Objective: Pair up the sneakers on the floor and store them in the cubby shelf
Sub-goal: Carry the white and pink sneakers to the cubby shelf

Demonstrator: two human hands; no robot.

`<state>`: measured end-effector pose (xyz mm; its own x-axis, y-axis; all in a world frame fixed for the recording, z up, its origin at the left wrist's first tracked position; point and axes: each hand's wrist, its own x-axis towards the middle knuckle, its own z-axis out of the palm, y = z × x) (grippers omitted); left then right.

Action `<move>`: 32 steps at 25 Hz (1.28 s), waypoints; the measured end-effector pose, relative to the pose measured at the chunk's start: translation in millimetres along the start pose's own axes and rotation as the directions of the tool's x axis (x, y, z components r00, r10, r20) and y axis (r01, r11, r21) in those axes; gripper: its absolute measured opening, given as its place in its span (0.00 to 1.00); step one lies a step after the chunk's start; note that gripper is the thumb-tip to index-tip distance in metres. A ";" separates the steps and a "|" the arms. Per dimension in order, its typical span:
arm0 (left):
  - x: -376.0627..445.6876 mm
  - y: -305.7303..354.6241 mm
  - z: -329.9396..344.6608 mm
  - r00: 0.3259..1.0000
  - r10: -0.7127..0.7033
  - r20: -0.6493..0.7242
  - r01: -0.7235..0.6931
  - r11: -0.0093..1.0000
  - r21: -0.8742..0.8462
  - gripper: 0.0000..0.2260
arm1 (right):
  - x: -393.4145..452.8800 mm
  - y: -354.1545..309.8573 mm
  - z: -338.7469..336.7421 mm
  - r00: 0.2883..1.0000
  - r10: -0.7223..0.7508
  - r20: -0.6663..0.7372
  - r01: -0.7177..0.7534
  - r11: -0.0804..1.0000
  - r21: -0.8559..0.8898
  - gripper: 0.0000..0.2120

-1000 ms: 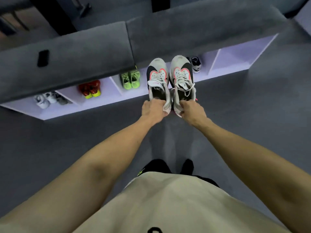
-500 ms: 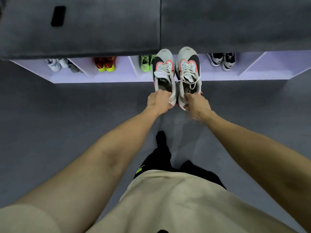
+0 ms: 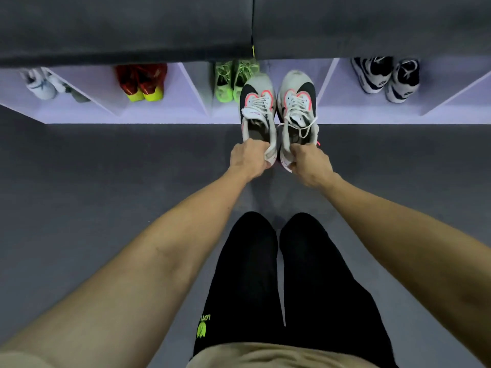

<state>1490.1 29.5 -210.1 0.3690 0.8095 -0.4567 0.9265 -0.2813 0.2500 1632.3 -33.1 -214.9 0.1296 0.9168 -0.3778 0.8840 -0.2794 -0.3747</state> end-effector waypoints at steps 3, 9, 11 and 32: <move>66.2 -16.7 54.6 0.999 -0.002 -0.041 0.002 1.000 -0.004 0.07 | 63.5 31.7 51.5 1.000 -0.003 -0.021 0.003 1.000 -0.011 0.07; 205.8 -44.3 140.4 0.990 0.040 -0.134 -0.034 0.998 0.043 0.10 | 193.7 89.9 136.4 0.995 -0.012 -0.094 0.003 0.996 -0.089 0.10; 246.1 -49.7 153.1 0.980 0.076 -0.182 -0.069 0.997 0.044 0.11 | 231.1 104.2 151.1 0.990 -0.022 -0.141 0.006 0.994 -0.112 0.12; 501.5 -48.0 136.0 0.934 0.205 -0.291 -0.142 0.964 0.224 0.17 | 482.2 161.7 139.5 0.974 -0.077 -0.213 0.018 0.964 -0.264 0.20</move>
<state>1640.7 378.9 -567.2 0.5130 0.8490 -0.1267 0.8577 -0.5012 0.1145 1775.1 324.0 -575.8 0.1538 0.9752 -0.1593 0.9734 -0.1772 -0.1449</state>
